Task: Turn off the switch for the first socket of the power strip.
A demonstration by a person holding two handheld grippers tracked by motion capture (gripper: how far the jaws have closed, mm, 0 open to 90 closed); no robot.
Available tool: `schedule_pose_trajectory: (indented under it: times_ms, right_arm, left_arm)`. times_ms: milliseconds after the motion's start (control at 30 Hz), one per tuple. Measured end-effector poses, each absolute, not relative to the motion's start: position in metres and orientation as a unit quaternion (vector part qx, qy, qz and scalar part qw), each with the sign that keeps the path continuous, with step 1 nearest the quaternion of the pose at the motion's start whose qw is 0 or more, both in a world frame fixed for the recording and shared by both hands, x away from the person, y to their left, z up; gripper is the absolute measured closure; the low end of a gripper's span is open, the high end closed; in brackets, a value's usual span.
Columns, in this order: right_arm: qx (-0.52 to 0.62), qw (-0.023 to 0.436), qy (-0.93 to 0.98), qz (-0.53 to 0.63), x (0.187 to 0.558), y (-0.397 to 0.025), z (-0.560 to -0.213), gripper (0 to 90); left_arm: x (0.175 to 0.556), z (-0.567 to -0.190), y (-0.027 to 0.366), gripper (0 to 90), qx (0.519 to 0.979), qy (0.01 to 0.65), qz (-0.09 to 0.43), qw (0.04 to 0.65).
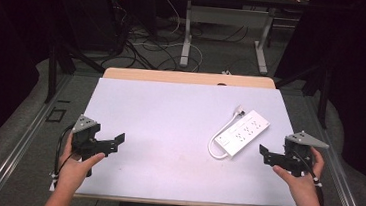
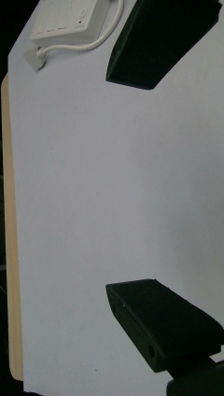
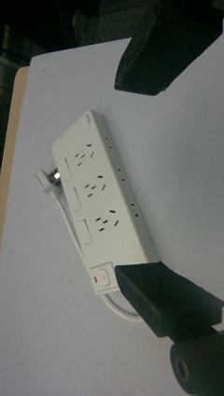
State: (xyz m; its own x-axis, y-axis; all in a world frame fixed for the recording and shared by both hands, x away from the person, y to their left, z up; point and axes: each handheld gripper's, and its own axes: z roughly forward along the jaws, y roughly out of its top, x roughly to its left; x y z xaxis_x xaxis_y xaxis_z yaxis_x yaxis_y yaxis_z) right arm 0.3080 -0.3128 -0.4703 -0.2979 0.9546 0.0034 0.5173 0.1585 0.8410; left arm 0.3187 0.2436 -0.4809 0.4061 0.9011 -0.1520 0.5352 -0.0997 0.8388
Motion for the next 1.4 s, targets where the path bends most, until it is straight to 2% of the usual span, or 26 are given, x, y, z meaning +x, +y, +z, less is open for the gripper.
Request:
schedule_pose_trajectory:
  times_ms: [200, 1400]
  right_arm:
    - [0.511, 0.288, 0.711, 0.388, 0.307, -0.309, -0.465, 14.4]
    - [0.464, 0.267, 0.754, 0.382, 0.336, -0.294, -0.449, 22.5]
  left_arm:
    - [0.317, -0.481, 0.244, 1.6, 0.710, 0.506, 0.203, 0.445]
    - [0.314, -0.478, 0.248, 1.7, 0.701, 0.513, 0.197, 0.455]
